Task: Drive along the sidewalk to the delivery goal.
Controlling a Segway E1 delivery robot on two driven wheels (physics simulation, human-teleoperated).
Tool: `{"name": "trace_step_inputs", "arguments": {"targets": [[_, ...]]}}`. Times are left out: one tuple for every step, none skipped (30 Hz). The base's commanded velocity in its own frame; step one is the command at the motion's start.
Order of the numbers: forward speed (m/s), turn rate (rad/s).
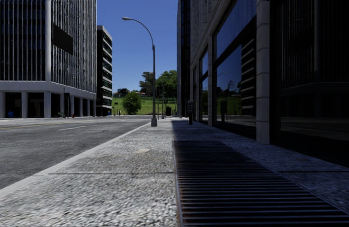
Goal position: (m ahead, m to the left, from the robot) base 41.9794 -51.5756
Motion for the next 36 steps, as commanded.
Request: {"name": "trace_step_inputs", "arguments": {"targets": [[1.69, 0.00], [1.69, 0.00], [1.69, 0.00], [1.69, 0.00], [1.69, 0.00], [1.69, 0.00], [1.69, 0.00], [1.69, 0.00], [1.69, 0.00], [1.69, 0.00], [1.69, 0.00], [1.69, 0.00], [1.69, 0.00], [1.70, 0.00], [1.70, 0.00], [1.70, 0.00], [1.70, 0.00], [1.70, 0.00], [1.70, 0.00], [1.70, 0.00], [1.70, 0.00], [1.72, 0.00], [1.72, 0.00], [1.74, 0.00], [1.75, 0.00], [1.78, 0.00], [1.78, 0.00], [1.81, 0.00], [1.83, 0.00], [1.84, 0.00], [1.85, 0.00], [1.85, 0.00], [1.86, 0.00], [1.89, 0.00], [1.89, 0.00], [1.90, 0.00]]}}
